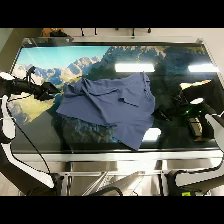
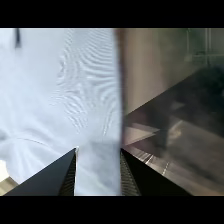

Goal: Fold the shirts.

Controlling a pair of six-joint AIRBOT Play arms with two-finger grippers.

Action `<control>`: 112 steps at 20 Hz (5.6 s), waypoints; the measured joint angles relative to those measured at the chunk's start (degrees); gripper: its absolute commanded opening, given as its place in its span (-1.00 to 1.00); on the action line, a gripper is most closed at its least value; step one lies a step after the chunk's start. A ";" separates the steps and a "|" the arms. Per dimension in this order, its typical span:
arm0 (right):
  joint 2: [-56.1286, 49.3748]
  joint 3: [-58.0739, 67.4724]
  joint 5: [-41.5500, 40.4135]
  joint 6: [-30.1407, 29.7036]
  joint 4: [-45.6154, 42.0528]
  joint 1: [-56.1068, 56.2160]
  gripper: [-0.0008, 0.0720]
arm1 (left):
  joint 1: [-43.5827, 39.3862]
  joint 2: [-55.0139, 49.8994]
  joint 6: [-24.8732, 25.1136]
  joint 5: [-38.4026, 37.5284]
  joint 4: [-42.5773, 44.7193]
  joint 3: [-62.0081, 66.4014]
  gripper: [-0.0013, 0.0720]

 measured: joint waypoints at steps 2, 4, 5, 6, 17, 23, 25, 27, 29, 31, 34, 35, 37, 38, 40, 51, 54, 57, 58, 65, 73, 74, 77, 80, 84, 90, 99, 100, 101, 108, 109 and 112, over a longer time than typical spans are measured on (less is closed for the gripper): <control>-0.07 -0.52 -0.63 0.20 -0.13 2.01 -0.04 | 0.11 0.00 0.04 0.66 2.99 -0.33 0.92; -0.11 -0.79 -1.05 0.20 -0.28 3.43 -0.04 | 0.17 0.00 0.20 1.11 5.18 -0.50 0.92; -0.13 -0.87 -1.33 0.20 -0.31 3.89 -0.04 | 0.17 0.00 0.20 1.40 5.86 -0.55 0.92; -0.17 -0.94 -1.53 0.20 -0.24 4.26 -0.04 | 0.07 -0.02 0.24 1.64 6.45 -0.59 0.93; -0.26 -1.11 -3.10 0.20 0.28 5.09 -0.04 | -6.32 -5.97 1.53 -2.05 7.69 -0.52 0.92; -0.28 -1.11 -2.25 -0.76 0.63 5.07 -0.48 | -7.41 -7.30 1.11 -5.03 10.03 -0.74 -0.92; -0.37 -1.16 -1.81 -1.20 -0.57 5.07 -0.74 | -7.74 -7.26 1.05 -5.55 10.08 -0.72 -0.92; -0.11 -1.16 -0.04 -1.86 -1.42 5.09 -0.92 | -8.26 -6.54 1.05 -5.55 10.71 -0.76 -0.92; 1.18 -0.72 1.20 -2.38 -2.69 5.09 -0.92 | -8.59 -4.26 1.05 -5.66 10.60 -0.76 -0.92; 4.57 1.73 1.86 -2.89 -3.04 4.35 -0.92 | -8.63 0.09 1.05 -6.40 9.53 -0.70 -0.92; 11.85 9.53 4.20 -4.04 2.58 1.11 -0.92 | -7.32 10.64 1.07 -8.15 2.67 -0.68 -0.92; 14.71 13.14 4.09 -4.85 6.27 -0.79 -0.92 | -6.56 14.86 1.36 -8.28 -1.29 -0.70 -0.92; 19.96 20.15 5.14 -6.64 13.70 -4.79 -0.92 | -4.52 25.22 2.45 -7.06 -11.69 -0.68 -0.92; 22.82 24.20 5.22 -7.54 17.90 -7.23 -0.92 | -3.32 30.64 2.95 -4.87 -16.59 -0.66 -0.92; 27.63 31.52 4.37 -8.52 23.58 -11.76 -0.92 | -0.15 42.21 3.54 1.29 -23.93 -0.37 -0.92; 34.36 49.51 0.09 -9.79 27.41 -18.03 -0.92 | 18.03 68.78 3.61 15.23 -27.56 5.46 -0.92; 29.97 45.66 2.97 -10.14 28.81 -16.48 -0.92 | 18.38 64.50 3.19 11.78 -27.52 -0.52 -0.92; 23.69 38.66 3.52 -11.76 26.69 -9.97 -0.92 | 13.57 58.34 4.48 9.03 -26.95 -9.31 -0.92; 21.29 36.37 2.47 -12.39 25.00 -7.34 -0.92 | 10.45 55.67 5.44 8.90 -25.77 -12.50 -0.92; -1.14 29.55 -8.90 -14.08 14.47 3.74 -0.92 | -6.88 28.98 7.02 18.82 -7.23 -20.02 -0.92; -16.31 43.76 -13.57 -14.47 15.74 4.59 -0.92 | -10.69 6.95 1.79 18.34 -2.14 3.89 -0.92; -16.61 45.16 -13.38 -14.47 15.78 4.28 -0.92 | -10.75 6.32 1.05 17.88 -1.20 6.27 -0.92; -16.92 47.43 -9.81 -14.43 14.16 3.48 -0.92 | -11.06 5.22 -1.09 13.73 2.45 10.73 -0.92; -16.87 48.24 -4.68 -12.87 8.98 3.17 -0.93 | -11.28 4.81 -3.13 8.85 7.15 12.28 -0.93; -16.59 47.39 0.44 -10.56 1.46 3.02 -0.92 | -11.45 4.92 -5.03 4.96 11.76 10.97 -0.93; -16.50 41.13 -0.50 -9.99 -3.04 3.15 -0.92 | -11.78 5.68 -5.90 9.66 14.08 -1.09 -0.92; -16.87 37.09 -3.30 -10.25 -4.81 3.41 -0.08 | -11.78 5.77 -4.76 17.62 14.49 -9.60 0.98; -15.96 37.03 -3.32 -9.64 -4.76 3.17 -0.07 | -11.78 5.77 -4.81 16.85 14.47 -8.41 0.98; -14.78 36.98 -3.19 -8.98 -4.68 2.75 0.15 | -11.78 5.77 -5.03 15.72 14.40 -6.91 0.98; -1.66 29.75 7.45 1.31 -9.81 -6.91 -0.09 | -9.40 8.33 -8.68 3.30 14.27 -3.91 0.98; 0.61 26.16 9.22 1.88 -10.21 -8.57 -0.08 | -8.83 9.64 -8.90 2.36 14.29 -7.10 0.98; 8.28 12.63 11.26 3.48 -11.15 -12.92 0.40 | -6.78 14.93 -8.72 1.84 14.29 -20.85 0.98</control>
